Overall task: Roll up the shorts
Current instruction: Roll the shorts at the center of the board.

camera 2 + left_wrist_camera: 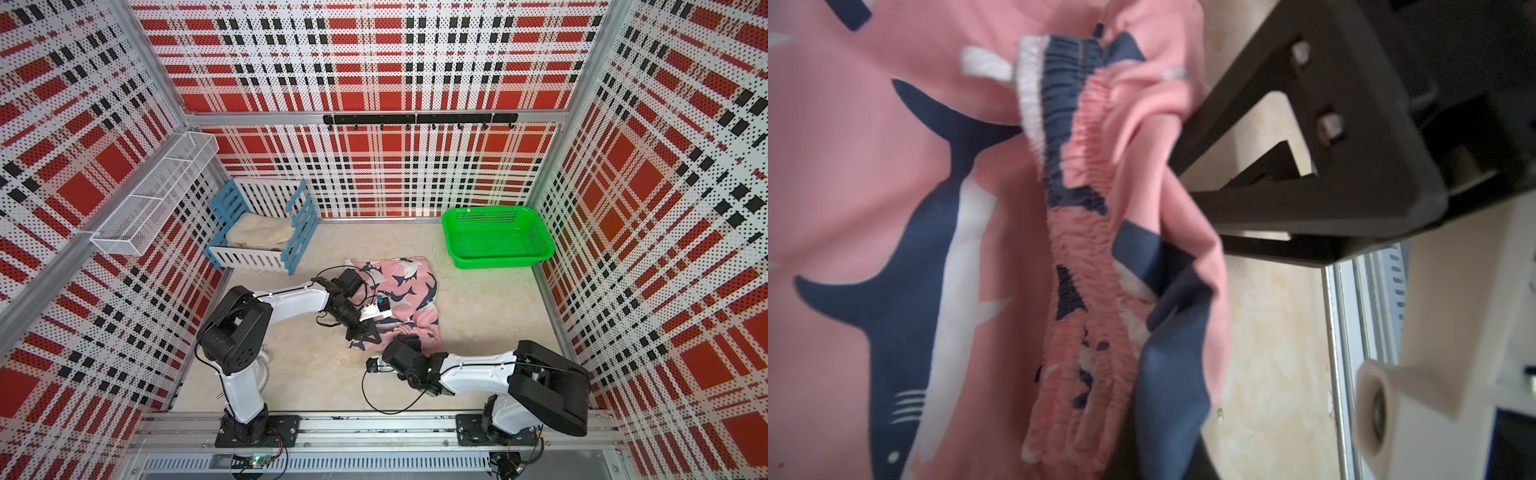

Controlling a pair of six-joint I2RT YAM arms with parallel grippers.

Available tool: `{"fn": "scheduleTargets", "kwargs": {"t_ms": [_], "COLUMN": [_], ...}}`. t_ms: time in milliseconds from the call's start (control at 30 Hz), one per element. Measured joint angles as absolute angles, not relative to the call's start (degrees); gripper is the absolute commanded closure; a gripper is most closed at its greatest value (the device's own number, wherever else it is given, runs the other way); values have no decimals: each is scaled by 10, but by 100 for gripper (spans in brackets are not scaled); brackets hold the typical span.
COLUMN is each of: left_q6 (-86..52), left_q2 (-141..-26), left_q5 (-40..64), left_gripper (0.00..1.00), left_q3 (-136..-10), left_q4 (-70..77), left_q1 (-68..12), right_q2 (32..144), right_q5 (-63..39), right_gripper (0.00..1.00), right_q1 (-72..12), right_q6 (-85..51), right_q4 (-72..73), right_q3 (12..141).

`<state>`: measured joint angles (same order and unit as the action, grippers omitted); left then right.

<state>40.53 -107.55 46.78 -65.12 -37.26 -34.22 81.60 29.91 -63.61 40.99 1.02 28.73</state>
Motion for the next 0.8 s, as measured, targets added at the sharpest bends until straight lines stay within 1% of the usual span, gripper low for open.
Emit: {"fn": "scheduleTargets", "kwargs": {"t_ms": [67,100,167,200,233,267,300,367,400,467,567,800], "left_q6": [405,405,406,407,410,412,417,423,422,417,400,377], "left_q2": [-1075,-1075,-1075,-1075,-1075,-1074,-1072,-1062,-1053,-1024,-947,-743], "left_q5": [471,472,474,474,474,474,473,470,461,444,400,201], "left_gripper": [96,93,91,87,79,73,64,36,31,28,27,27], "left_q3": [-651,-651,-649,-647,-645,-642,-638,-628,-621,-599,-538,-368], "left_q4": [-371,-370,-368,-368,-368,-368,-368,-365,-356,-324,-257,-21], "left_q1": [-342,-342,-342,-342,-342,-342,-342,-342,-342,-337,-335,-380], "right_q2": [831,838,853,860,864,868,868,867,865,855,830,771], "right_q5": [309,313,318,316,314,308,299,282,265,235,170,-23], "right_gripper": [31,35,49,59,66,78,87,95,98,100,100,100], "right_q1": [-627,-622,-615,-613,-610,-609,-607,-602,-599,-594,-571,-476], "right_q6": [410,410,409,407,409,409,407,407,407,403,395,380], "right_q4": [34,45,58,59,58,56,51,37,26,-2,-63,-244], "right_q3": [290,291,296,298,300,301,301,303,306,316,339,411]}}
